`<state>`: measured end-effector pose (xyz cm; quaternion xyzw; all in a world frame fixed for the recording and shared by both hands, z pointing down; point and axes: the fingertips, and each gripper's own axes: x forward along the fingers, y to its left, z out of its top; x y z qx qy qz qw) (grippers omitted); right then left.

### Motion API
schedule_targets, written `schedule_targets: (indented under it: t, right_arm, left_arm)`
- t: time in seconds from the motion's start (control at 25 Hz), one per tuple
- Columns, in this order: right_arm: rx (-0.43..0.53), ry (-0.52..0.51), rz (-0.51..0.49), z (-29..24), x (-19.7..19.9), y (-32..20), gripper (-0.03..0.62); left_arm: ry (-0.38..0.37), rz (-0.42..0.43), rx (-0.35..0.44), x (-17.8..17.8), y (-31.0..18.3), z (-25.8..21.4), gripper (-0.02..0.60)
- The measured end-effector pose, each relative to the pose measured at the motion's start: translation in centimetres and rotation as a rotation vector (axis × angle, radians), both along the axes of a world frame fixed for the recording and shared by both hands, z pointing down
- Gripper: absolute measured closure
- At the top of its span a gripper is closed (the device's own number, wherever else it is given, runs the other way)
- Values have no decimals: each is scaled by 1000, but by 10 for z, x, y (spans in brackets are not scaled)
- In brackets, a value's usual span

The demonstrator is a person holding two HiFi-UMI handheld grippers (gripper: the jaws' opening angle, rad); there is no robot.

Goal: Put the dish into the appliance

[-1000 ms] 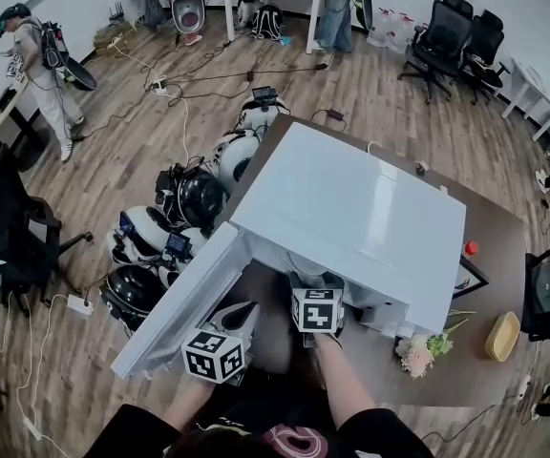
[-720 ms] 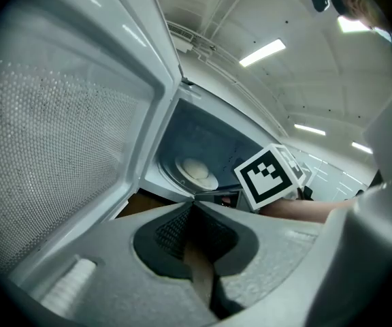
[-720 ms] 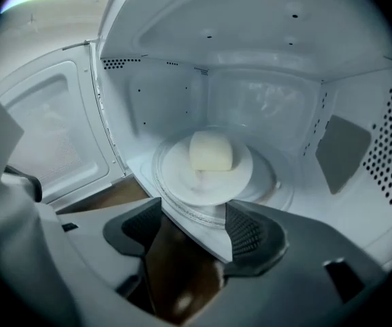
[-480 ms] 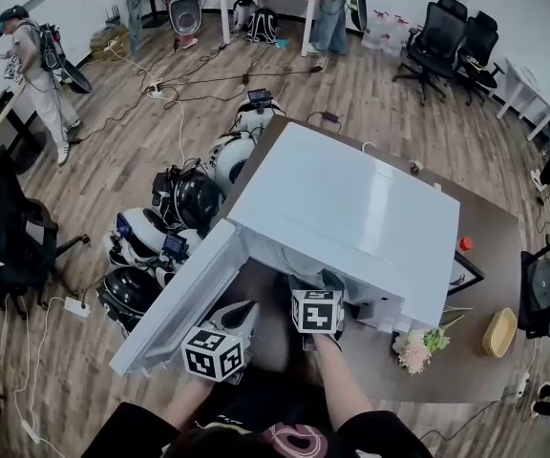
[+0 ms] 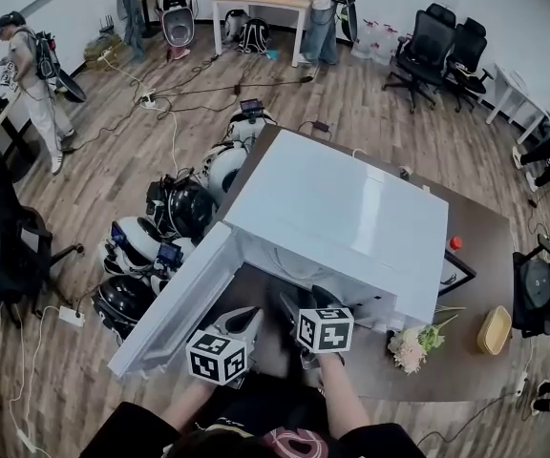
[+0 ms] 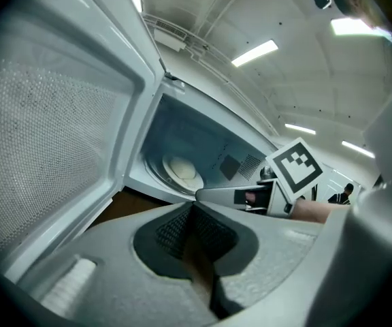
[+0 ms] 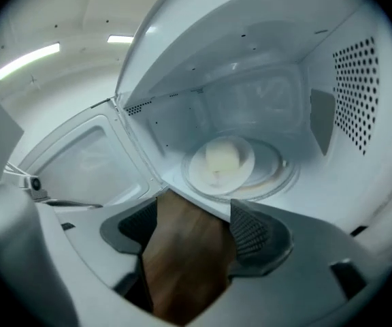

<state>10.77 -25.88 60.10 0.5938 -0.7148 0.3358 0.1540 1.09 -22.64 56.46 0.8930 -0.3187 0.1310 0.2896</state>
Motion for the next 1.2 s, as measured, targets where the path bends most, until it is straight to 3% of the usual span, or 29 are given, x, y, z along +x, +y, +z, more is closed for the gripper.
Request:
schedule_targets:
  t: [0.08,0.32,0.48,0.64,0.92,1.2]
  right_arm:
    - [4,-29,-3,-2,-2,13,259]
    - [60,-3,95,-9,10,53,402]
    - [111,0,117,-11,6,66,454]
    - [147,35,218,-16,20,79,586]
    - [138,140,260,-11,28,87,588]
    - [151,150,241,-13,23,86,589]
  left_arm:
    - [8,7,2,2,2,0,572]
    - [11,51,2,9,17,2,572]
    - [9,79,2,13,24,5,572]
    - [28,106,-8,21,35,4,572]
    - [31,127,-1,25,39,7,572]
    - [31,134,10,27,38,8,573]
